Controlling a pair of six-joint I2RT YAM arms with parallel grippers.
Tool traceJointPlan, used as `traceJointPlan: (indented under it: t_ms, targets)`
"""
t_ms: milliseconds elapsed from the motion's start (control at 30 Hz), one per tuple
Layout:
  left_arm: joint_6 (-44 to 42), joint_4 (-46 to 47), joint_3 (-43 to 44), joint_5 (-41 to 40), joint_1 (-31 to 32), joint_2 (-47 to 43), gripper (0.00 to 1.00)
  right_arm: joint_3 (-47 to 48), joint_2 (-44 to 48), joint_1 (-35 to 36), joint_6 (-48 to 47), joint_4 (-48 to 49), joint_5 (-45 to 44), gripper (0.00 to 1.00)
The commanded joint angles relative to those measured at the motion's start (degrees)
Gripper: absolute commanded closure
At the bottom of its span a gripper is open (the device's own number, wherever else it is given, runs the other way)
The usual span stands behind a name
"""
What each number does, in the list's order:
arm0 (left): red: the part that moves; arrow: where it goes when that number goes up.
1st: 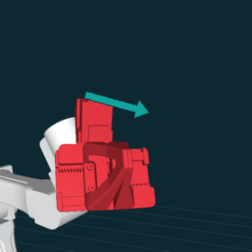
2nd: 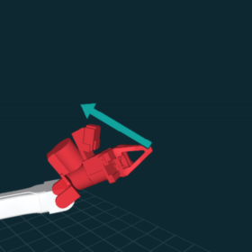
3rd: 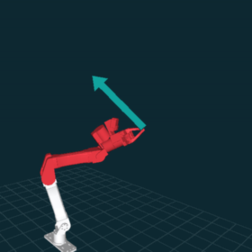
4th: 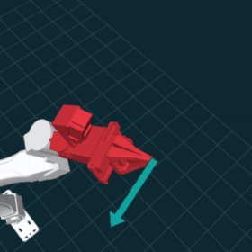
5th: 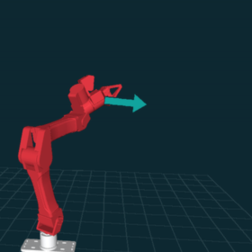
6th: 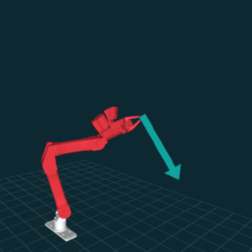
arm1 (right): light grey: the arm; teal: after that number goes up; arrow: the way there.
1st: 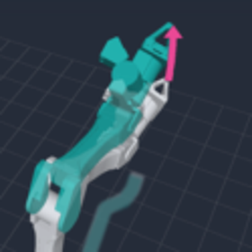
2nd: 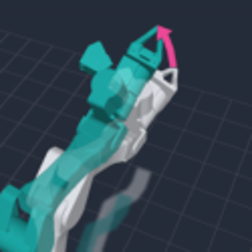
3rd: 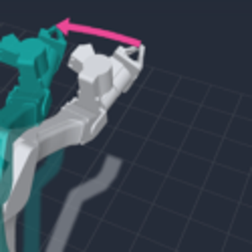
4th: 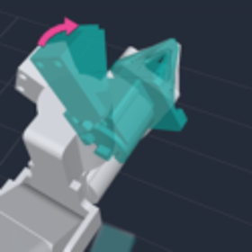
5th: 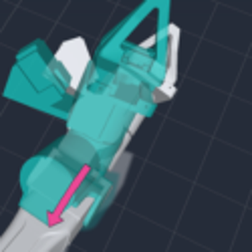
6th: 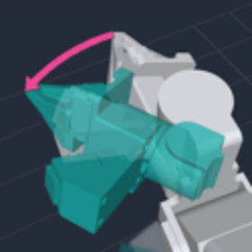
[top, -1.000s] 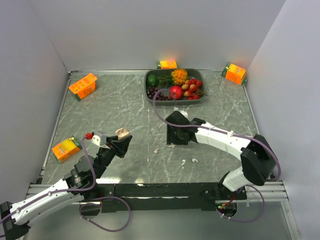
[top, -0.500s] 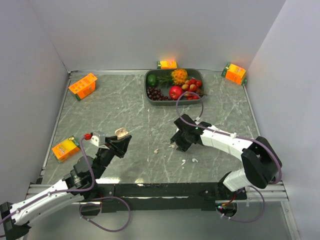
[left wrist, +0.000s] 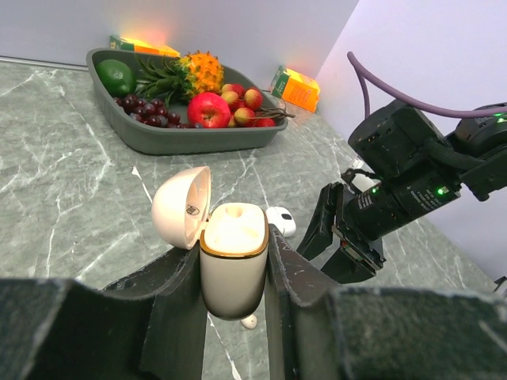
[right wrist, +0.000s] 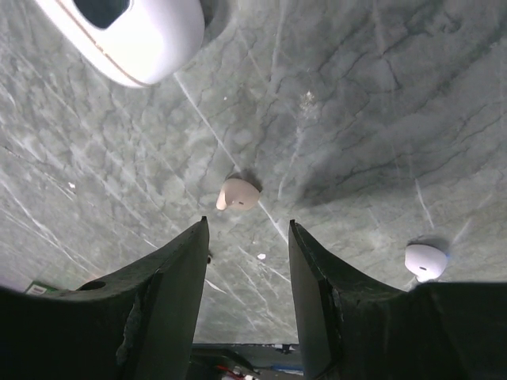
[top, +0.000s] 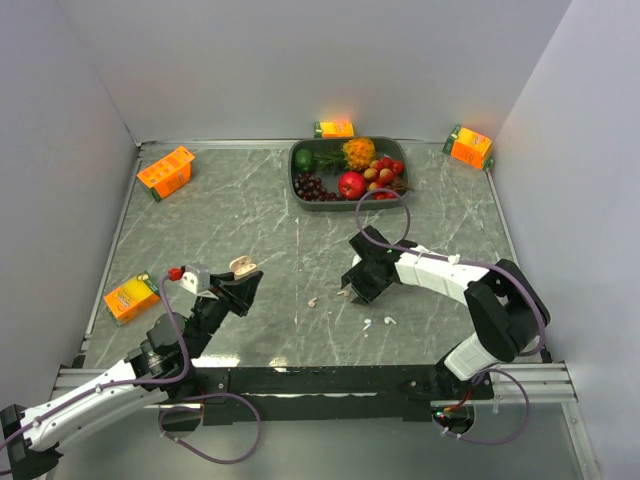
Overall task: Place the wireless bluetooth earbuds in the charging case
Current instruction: Pick up the earbud from the center of the board.
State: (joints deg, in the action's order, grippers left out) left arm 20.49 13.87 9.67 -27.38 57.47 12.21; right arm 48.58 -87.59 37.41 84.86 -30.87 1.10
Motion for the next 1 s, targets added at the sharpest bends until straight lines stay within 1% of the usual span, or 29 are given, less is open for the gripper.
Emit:
traceJointPlan:
  t_ms: [0,400,600,733,967]
  targets:
    - [0.25,2.21,0.08,-0.75,0.36,-0.43,0.99,1.08,-1.62,-1.81,0.75,0.55,1.71,0.47]
    - [0.08,2.57,-0.09,-1.01,0.36,0.1,0.99,2.75,-5.39,-3.22,-1.19,1.69,3.9,0.49]
    - [-0.01,2.48,-0.09,-1.1,0.27,0.19,0.99,4.07,-6.71,-3.13,-1.63,1.52,4.26,0.53]
    - [0.07,2.39,-0.09,-1.01,0.36,0.1,0.99,3.89,-6.8,-3.22,-1.54,1.6,4.34,0.59]
    - [0.07,2.48,-0.09,-0.92,0.36,0.27,0.99,2.49,-6.54,-3.92,-1.63,1.87,4.52,0.63]
